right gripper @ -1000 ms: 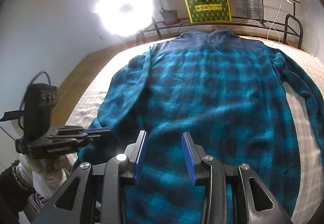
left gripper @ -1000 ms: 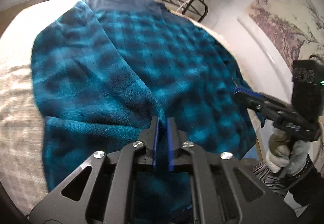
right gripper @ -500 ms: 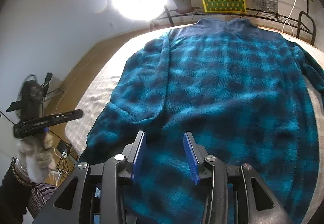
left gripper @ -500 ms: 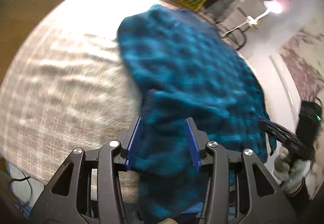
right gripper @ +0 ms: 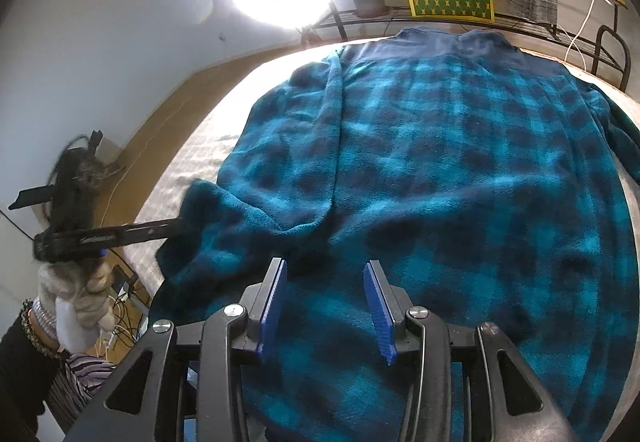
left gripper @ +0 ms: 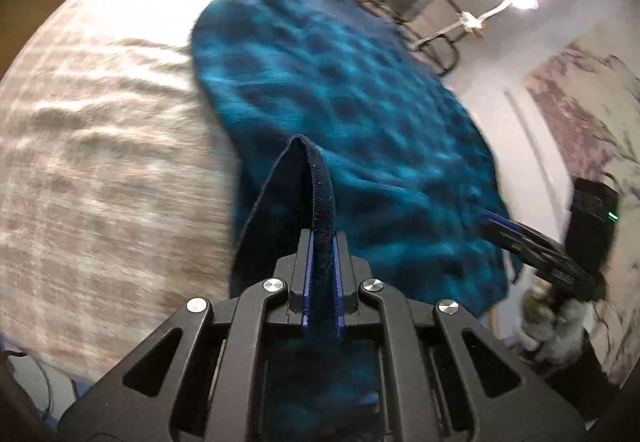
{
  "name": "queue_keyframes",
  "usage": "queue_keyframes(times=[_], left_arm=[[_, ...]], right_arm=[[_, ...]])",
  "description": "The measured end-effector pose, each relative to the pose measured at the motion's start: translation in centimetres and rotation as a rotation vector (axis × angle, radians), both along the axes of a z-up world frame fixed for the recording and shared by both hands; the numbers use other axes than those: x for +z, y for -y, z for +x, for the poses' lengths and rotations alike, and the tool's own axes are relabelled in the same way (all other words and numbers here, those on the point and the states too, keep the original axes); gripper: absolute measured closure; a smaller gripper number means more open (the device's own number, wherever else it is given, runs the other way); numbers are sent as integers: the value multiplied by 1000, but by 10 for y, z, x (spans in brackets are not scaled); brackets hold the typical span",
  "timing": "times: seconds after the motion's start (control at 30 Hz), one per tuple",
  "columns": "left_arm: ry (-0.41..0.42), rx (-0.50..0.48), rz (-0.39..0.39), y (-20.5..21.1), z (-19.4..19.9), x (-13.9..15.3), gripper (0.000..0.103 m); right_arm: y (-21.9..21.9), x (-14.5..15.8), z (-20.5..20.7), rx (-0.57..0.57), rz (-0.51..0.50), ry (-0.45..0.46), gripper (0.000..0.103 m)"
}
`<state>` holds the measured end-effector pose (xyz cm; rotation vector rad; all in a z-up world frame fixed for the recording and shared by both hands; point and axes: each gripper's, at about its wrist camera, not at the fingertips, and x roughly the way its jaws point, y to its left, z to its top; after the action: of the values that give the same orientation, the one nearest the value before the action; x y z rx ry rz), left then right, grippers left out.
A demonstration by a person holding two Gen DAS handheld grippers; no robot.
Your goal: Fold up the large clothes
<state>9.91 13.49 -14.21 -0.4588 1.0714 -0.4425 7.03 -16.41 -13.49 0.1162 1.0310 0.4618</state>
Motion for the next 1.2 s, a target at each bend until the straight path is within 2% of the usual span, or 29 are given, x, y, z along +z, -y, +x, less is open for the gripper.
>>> queue_keyframes(times=[0.07,0.17,0.23,0.37,0.43,0.47,0.53,0.6,0.7,0.73,0.77,0.87,0.93,1.13,1.17,1.2], left_arm=[[46,-14,39,8,-6,11,97],[69,-75,23,24,-15,22,97],[76,-133,20,43,-23,25,97],[107,-284,67,89,-56,27,96],[109,-330,85,104,-70,28,95],[104,-359,74,110,-79,28,91],[88,-386,39,113,-87,29,83],[90,-356,11,105,-93,31,73],[71,-229,-2,78,-87,26,71],[44,-163,16,67,-80,18,71],[21,-125,25,58,-72,11,70],[-90,5,11,34,-53,-17,70],[-144,38,-15,26,-44,-32,70],[-203,62,-92,23,-33,-50,70],[-211,63,-111,25,-31,-52,70],[-215,64,-113,26,-30,-54,73]], right_arm=[[2,0,0,-4,3,-1,61],[3,2,-1,-8,9,1,61],[4,2,-2,-9,10,2,61],[10,-3,-2,-13,29,-18,61],[15,-8,-2,-20,59,-51,56],[18,-10,-2,-24,77,-64,49],[23,-13,-3,-27,107,-86,46],[25,-13,-3,-25,110,-89,46],[29,-8,1,-17,124,-91,45],[29,-5,4,-9,134,-93,43],[28,-5,7,5,141,-101,37],[20,-11,14,30,139,-137,36],[11,-23,14,55,128,-181,38],[-4,-57,1,97,111,-288,41],[-4,-61,-1,104,122,-305,45],[-6,-65,-3,111,135,-324,57]])
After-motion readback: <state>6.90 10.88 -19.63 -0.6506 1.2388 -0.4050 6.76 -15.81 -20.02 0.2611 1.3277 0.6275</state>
